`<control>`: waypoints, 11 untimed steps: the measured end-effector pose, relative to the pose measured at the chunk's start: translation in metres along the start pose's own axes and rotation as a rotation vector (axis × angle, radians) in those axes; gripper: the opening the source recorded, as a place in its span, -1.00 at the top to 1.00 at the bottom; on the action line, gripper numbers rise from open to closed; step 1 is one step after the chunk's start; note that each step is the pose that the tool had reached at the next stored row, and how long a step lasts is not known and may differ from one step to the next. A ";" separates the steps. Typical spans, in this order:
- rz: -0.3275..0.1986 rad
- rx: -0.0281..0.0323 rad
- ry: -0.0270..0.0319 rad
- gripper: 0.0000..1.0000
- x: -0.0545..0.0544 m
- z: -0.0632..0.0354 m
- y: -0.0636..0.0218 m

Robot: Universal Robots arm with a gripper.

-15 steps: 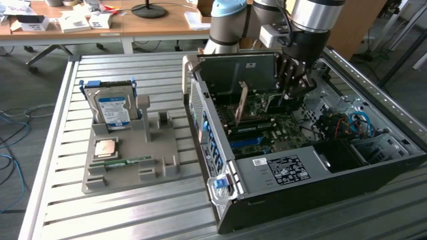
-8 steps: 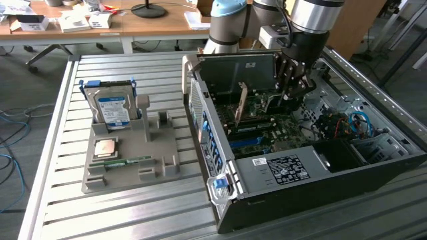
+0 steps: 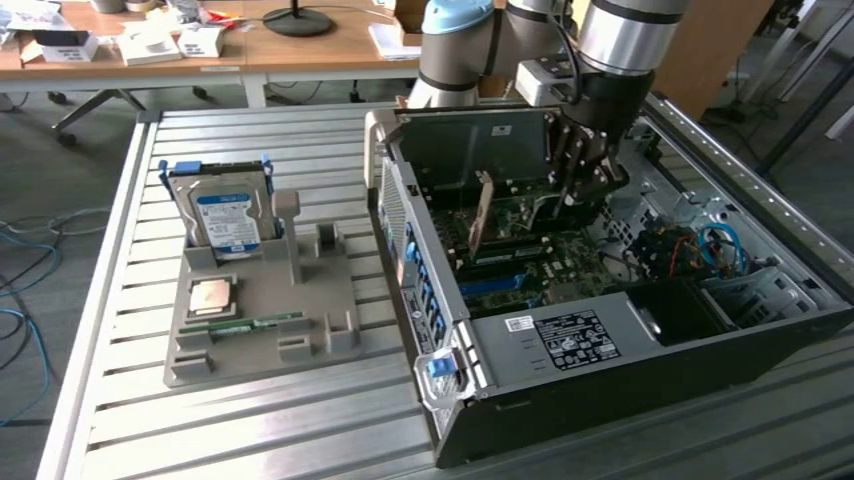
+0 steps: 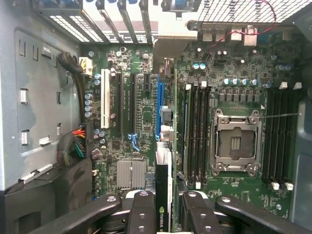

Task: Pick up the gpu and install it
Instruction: 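Insert the gpu into the slot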

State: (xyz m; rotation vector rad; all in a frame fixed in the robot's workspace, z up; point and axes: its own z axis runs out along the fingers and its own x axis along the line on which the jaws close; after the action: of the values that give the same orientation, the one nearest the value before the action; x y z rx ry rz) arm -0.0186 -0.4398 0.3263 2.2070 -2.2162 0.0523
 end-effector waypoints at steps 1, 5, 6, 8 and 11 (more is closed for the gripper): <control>-0.002 0.0001 0.0000 0.47 0.000 0.0011 0.0000; -0.009 0.0003 -0.0001 0.47 0.000 0.0049 0.0002; -0.010 0.0003 -0.0001 0.47 0.000 0.0056 0.0002; -0.014 0.0004 -0.0001 0.47 0.000 0.0069 0.0003; -0.017 0.0006 -0.0002 0.47 0.001 0.0089 0.0004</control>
State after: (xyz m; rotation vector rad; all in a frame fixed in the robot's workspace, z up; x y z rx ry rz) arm -0.0189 -0.4408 0.3174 2.2263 -2.1972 0.0525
